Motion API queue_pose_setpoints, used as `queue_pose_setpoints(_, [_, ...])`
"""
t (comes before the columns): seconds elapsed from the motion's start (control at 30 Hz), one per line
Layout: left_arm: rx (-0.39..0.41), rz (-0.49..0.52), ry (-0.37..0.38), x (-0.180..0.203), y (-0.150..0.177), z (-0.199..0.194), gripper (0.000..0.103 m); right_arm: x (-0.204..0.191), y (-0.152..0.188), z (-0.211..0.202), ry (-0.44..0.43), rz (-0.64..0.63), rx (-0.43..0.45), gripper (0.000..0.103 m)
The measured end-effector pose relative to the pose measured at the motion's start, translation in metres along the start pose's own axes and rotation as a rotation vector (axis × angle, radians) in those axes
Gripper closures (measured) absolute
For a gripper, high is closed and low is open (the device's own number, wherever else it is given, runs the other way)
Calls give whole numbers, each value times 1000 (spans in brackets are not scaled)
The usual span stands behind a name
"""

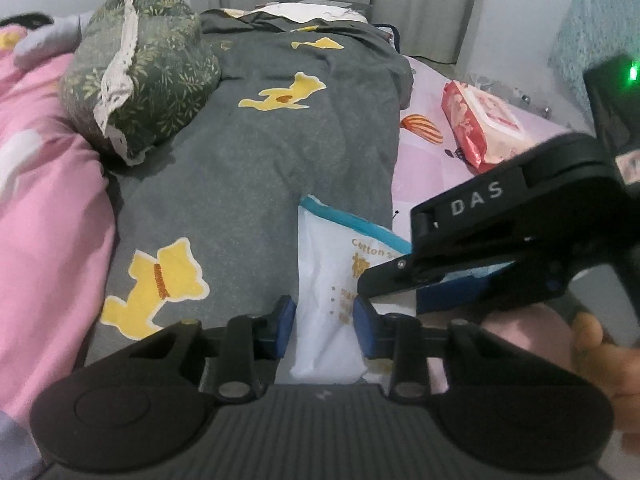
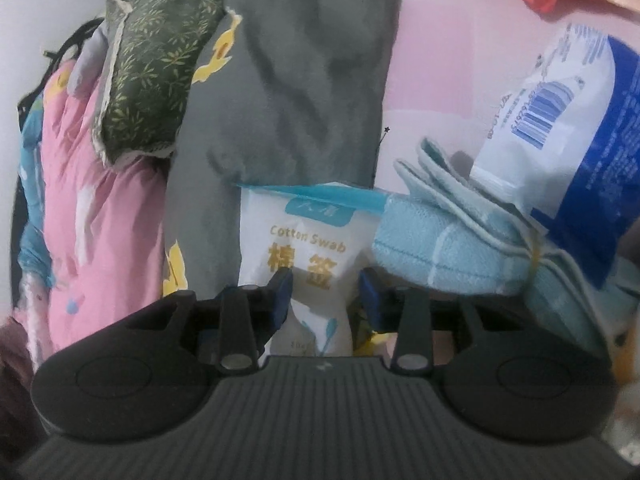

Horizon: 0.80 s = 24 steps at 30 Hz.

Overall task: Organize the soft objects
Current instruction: 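Grasp the white Cotton Swab bag with the right gripper, then carry the Cotton Swab bag with the right gripper into the cardboard box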

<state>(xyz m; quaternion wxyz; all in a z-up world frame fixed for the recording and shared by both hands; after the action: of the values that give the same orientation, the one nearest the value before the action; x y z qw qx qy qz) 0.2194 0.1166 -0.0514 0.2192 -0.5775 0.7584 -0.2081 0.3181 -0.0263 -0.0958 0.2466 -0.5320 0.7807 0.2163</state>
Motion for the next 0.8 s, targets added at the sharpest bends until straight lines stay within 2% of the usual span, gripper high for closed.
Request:
queue_pose_setpoints(0.17, [22, -60, 29, -3, 0, -3, 83, 11, -5, 2, -60, 50, -19, 64])
queue_pose_setpoints(0.33, [49, -75, 30, 1, -1, -15, 90, 18, -3, -3, -127, 95, -23, 75])
queue_pose_setpoints(0.47, [73, -67, 0, 1, -3, -35, 91, 15, 3, -12, -171, 91, -28, 81])
queue_pose_setpoints(0.63, [141, -51, -35, 4, -8, -76, 91, -2, 15, -31, -235, 54, -22, 82])
queue_pose_setpoints(0.8, [236, -24, -11, 22, -24, -118, 91, -10, 27, -82, -316, -6, 18, 82])
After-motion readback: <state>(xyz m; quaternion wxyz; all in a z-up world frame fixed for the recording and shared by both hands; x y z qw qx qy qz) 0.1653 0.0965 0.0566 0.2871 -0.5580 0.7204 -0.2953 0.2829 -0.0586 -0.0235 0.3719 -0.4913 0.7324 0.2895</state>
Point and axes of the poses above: each gripper's, at about its wrist camera, not at the fingertips, and z roughly the way its jaws point, x to its right, y to its underside, the point moved 1 cm from there along z, roughly the way its jaws point, and after that the axes turned 15 degrees about z, right-handed, at the moved point
